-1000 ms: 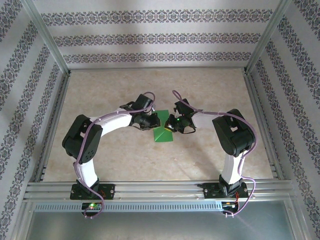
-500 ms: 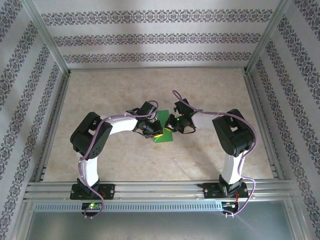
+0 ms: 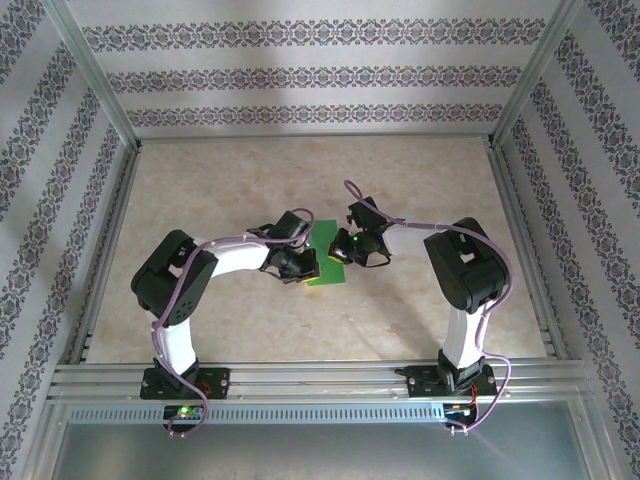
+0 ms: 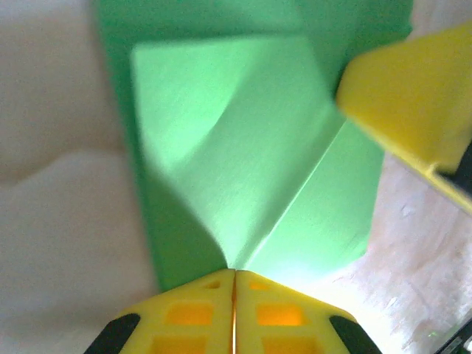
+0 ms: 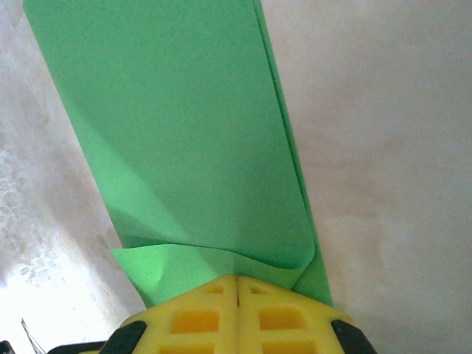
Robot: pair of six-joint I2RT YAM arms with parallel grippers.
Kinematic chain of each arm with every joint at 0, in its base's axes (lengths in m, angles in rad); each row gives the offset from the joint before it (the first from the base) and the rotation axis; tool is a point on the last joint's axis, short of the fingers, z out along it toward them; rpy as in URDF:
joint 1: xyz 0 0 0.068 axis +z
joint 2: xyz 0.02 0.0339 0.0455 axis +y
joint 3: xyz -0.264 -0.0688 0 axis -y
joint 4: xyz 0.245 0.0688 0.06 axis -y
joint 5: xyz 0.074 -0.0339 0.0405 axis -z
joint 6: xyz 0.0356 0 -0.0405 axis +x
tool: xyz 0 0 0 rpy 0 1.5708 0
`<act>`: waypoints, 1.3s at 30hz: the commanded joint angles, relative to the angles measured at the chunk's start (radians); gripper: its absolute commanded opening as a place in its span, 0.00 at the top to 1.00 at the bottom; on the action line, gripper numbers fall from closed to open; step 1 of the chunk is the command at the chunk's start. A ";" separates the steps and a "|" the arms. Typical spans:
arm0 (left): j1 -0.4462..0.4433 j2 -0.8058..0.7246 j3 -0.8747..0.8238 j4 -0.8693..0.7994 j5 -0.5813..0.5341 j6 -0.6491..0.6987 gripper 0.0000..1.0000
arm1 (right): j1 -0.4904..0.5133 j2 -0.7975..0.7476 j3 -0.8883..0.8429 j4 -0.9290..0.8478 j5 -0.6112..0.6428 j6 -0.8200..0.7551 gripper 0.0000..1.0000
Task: Fold a paper plane with a square sheet of paper (pick it up from the middle)
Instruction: Fold the triangle a second time at the center of the table.
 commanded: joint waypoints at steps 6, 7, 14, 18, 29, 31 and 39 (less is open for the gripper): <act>-0.013 -0.122 -0.079 -0.279 -0.062 0.101 0.92 | -0.005 0.088 -0.039 -0.140 0.154 -0.010 0.96; -0.014 -0.132 -0.051 -0.276 -0.063 0.104 0.92 | -0.006 0.090 -0.039 -0.141 0.152 -0.010 0.96; -0.013 -0.088 0.052 -0.080 -0.067 -0.008 0.93 | -0.006 0.091 -0.038 -0.130 0.141 -0.007 0.96; -0.014 0.000 0.086 -0.028 -0.022 -0.041 0.94 | -0.006 0.090 -0.038 -0.126 0.134 -0.005 0.96; -0.014 0.054 0.054 -0.107 -0.004 -0.005 1.00 | -0.021 0.034 0.008 -0.095 0.056 -0.083 0.94; -0.014 0.060 0.053 -0.123 -0.013 0.005 1.00 | -0.030 -0.009 0.010 -0.051 -0.006 -0.108 0.93; -0.014 0.065 0.052 -0.130 -0.020 0.015 1.00 | 0.020 -0.080 -0.003 -0.032 -0.018 -0.147 0.93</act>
